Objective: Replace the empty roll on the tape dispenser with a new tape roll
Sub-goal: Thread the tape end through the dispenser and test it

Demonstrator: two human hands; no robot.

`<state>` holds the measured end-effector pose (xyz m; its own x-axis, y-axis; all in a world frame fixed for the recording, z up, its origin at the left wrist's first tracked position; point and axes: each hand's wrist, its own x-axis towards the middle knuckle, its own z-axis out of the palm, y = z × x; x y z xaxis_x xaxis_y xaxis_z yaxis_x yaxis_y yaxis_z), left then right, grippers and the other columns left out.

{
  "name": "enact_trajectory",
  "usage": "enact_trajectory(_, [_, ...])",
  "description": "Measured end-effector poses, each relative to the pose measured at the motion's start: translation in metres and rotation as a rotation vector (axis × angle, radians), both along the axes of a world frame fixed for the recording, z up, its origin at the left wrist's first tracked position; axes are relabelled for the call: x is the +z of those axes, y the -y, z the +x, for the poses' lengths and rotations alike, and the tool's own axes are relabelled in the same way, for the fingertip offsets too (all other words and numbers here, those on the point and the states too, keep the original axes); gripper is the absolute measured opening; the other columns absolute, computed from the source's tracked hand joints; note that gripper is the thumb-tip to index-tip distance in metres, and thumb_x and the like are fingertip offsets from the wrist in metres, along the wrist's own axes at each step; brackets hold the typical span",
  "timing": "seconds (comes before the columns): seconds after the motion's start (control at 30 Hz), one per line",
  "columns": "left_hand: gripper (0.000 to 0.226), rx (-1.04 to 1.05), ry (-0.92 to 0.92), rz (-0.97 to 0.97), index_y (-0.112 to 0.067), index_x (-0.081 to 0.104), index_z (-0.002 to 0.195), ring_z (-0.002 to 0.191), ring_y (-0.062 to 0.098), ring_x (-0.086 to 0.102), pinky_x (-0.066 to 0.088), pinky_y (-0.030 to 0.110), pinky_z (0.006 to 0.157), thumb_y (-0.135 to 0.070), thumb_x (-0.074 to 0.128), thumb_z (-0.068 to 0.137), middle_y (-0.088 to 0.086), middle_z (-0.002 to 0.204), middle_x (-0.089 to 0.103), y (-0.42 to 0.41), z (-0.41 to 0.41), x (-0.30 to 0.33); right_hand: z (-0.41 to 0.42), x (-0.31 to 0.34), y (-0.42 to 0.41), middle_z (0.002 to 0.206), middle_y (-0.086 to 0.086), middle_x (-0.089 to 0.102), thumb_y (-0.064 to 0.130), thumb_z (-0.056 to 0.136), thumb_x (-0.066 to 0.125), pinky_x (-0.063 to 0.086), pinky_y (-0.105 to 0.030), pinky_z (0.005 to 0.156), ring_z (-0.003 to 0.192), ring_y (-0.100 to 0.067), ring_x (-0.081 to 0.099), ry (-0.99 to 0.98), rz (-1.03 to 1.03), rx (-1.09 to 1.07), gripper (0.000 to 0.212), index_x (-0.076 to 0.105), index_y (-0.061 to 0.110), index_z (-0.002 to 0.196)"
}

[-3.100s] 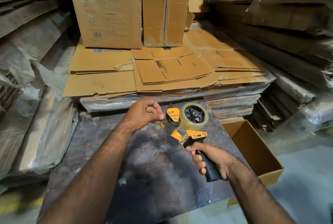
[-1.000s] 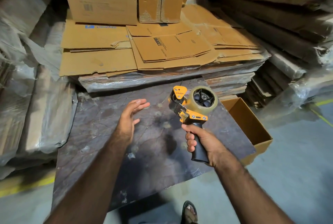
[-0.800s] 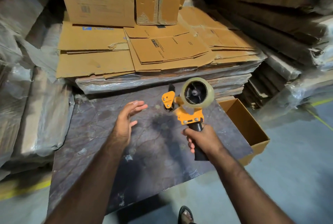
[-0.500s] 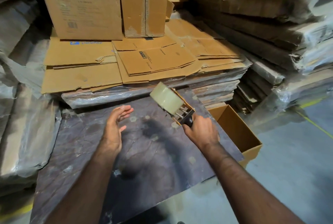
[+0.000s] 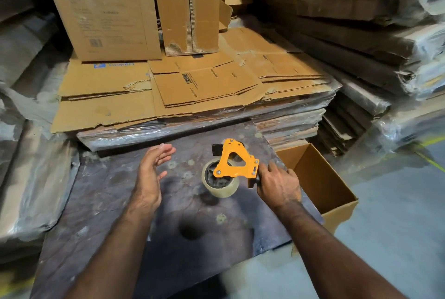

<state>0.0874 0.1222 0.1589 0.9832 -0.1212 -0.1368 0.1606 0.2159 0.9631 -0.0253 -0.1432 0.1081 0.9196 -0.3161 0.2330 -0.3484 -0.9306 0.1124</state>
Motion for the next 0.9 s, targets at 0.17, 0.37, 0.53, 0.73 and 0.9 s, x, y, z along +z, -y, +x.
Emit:
enact_trajectory(0.17, [0.045,0.015,-0.017,0.048,-0.024,0.071,0.108,0.117,0.016,0.06,0.034,0.044,0.093,-0.055,0.052,0.08,-0.002,0.117,0.076,0.013,-0.003,-0.004,0.002,0.001,0.008,0.095,-0.002,0.07,0.037,0.087,0.056,0.052,-0.036,0.073,0.083,-0.027,0.07,0.002,0.04,0.024,0.025,0.061,0.02,0.105])
enact_trajectory(0.37, [0.051,0.028,-0.014,0.087,-0.02,0.07,0.113,0.12,0.02,0.061,0.035,0.041,0.088,-0.054,0.053,0.08,-0.002,0.115,0.076,0.025,-0.006,-0.003,0.008,0.012,0.003,0.099,-0.005,0.073,0.04,0.089,0.053,0.051,-0.035,0.071,0.09,-0.033,0.071,-0.06,0.226,-0.029,0.03,0.057,0.023,0.113])
enact_trajectory(0.53, [0.062,0.022,-0.013,0.101,-0.018,0.071,0.112,0.116,0.018,0.062,0.035,0.042,0.09,-0.062,0.058,0.07,-0.002,0.115,0.076,0.031,-0.009,0.003,0.014,0.015,0.004,0.098,-0.015,0.073,0.047,0.082,0.06,0.05,-0.036,0.073,0.095,-0.038,0.068,-0.066,0.618,-0.155,0.037,0.066,0.02,0.107])
enact_trajectory(0.73, [0.045,-0.007,-0.002,0.121,-0.023,0.071,0.104,0.11,0.015,0.062,0.035,0.043,0.091,-0.055,0.056,0.077,-0.004,0.112,0.077,0.036,-0.01,0.002,0.017,0.014,0.0,0.06,-0.014,0.063,0.019,0.089,0.07,0.044,-0.025,0.044,0.046,-0.022,0.06,-0.069,1.642,-0.129,0.02,0.06,0.005,0.079])
enact_trajectory(0.9, [0.059,-0.069,0.039,0.155,-0.023,0.07,0.105,0.11,0.014,0.062,0.036,0.044,0.094,-0.062,0.062,0.062,-0.003,0.116,0.075,0.041,-0.009,0.001,0.016,0.029,-0.001,0.057,-0.01,0.052,0.025,0.09,0.068,0.04,-0.024,0.042,0.043,-0.019,0.048,-0.156,2.115,-0.115,0.034,0.057,0.013,0.06])
